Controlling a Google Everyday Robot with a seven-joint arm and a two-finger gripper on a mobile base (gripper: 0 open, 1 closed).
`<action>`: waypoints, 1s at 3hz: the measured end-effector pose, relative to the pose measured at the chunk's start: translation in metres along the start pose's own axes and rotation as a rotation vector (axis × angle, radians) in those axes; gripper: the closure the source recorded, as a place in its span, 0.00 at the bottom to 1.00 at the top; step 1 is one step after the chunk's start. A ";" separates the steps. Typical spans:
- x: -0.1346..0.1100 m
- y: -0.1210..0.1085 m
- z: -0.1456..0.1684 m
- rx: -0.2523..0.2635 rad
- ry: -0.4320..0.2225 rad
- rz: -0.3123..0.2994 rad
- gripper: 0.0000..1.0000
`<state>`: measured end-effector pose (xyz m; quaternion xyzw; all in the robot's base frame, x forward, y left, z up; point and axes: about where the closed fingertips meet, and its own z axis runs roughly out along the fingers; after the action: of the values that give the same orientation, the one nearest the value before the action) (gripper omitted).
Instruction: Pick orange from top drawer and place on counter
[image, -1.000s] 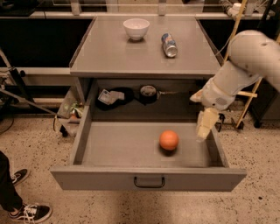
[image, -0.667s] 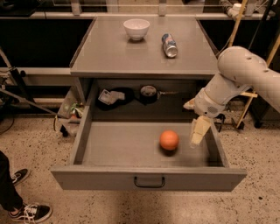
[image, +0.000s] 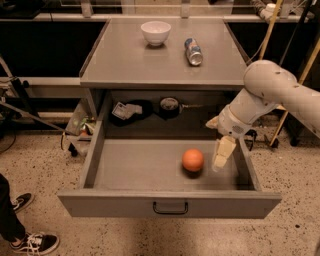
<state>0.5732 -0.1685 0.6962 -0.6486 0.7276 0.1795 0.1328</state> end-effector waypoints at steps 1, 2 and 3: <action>-0.003 -0.007 0.033 -0.021 -0.066 -0.001 0.00; -0.012 -0.009 0.062 -0.058 -0.124 -0.012 0.00; -0.028 -0.008 0.091 -0.102 -0.167 -0.036 0.00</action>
Offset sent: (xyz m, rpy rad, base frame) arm 0.0122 0.0586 -0.0726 0.2040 0.0554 0.0446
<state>0.5812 -0.1049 0.6256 -0.6503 0.6922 0.2673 0.1628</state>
